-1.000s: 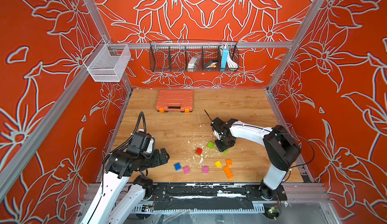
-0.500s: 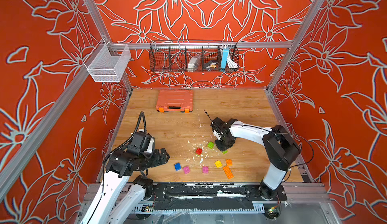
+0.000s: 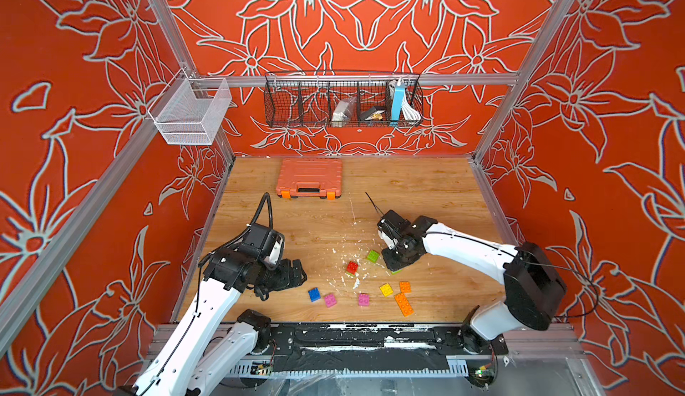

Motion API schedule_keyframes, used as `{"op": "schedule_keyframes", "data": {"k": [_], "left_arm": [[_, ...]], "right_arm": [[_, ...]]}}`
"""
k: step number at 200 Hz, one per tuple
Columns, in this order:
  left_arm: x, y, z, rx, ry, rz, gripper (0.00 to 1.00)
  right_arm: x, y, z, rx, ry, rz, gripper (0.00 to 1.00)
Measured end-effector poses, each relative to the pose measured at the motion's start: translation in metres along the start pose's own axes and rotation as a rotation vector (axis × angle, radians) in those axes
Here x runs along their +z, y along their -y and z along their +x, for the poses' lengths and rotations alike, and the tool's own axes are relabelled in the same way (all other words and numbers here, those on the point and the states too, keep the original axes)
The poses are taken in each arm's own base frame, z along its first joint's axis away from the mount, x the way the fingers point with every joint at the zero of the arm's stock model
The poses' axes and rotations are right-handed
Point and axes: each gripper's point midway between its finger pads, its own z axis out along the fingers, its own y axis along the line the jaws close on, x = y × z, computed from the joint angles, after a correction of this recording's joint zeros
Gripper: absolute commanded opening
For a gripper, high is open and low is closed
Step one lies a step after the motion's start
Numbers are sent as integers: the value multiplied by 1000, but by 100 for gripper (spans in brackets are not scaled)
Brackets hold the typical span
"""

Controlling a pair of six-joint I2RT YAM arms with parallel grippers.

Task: Assemble the letter r with lego
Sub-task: Pick up the lego brick from the center of the board, then assemble the lego brick with the lego brick.

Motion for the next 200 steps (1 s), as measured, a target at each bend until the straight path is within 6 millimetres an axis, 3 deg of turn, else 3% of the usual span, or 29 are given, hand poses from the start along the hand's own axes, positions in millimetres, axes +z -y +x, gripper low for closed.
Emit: {"op": "schedule_keyframes", "data": {"k": [46,96,200], "left_arm": [[-7,9,6,44,33,65,94],[-6,12,7,50,21,80,94],[-3,11,6,38,9,65,95]], "right_arm": [[0,-28,15,-28,8,-9,0],[7,-24,19,-23,11,30,0],[13,-35,17,-97,40,27,0]]}}
